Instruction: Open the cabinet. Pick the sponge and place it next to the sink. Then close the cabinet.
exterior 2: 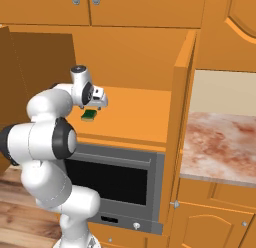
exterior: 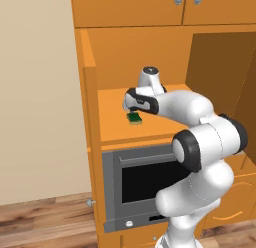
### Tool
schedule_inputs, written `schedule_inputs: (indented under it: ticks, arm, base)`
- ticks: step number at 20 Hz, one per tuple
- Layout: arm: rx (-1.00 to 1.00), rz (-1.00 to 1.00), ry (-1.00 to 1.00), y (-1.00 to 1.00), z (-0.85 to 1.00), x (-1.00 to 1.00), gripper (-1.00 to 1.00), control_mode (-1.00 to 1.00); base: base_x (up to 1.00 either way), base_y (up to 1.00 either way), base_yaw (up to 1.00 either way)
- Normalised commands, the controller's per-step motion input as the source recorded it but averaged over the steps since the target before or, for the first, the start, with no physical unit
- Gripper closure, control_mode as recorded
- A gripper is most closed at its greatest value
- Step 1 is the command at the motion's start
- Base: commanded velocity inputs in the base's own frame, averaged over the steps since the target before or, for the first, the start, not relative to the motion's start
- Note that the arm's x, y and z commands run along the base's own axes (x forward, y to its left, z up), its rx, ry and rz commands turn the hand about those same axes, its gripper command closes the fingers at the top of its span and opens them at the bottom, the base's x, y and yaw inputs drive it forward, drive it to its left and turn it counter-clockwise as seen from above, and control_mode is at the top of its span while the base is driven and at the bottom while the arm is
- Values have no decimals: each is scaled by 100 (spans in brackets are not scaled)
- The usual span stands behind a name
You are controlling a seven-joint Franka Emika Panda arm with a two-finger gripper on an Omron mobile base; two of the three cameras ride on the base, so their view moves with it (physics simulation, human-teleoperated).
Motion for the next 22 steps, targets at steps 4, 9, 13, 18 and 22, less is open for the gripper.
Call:
schedule_inputs:
  ticks: [4,9,13,18,22]
  arm:
    - [2,0,0,5,0,0,-100,-100]
    - [0,0,0,9,-1,0,-100,-100]
    - [0,0,0,7,-9,0,-100,-100]
    - [0,0,0,0,-24,0,-100,-100]
    - [0,0,0,0,-26,0,-100,-100]
  base:
    - [0,0,0]
    - [0,0,0]
    - [0,0,0]
    - [0,0,0]
    - [0,0,0]
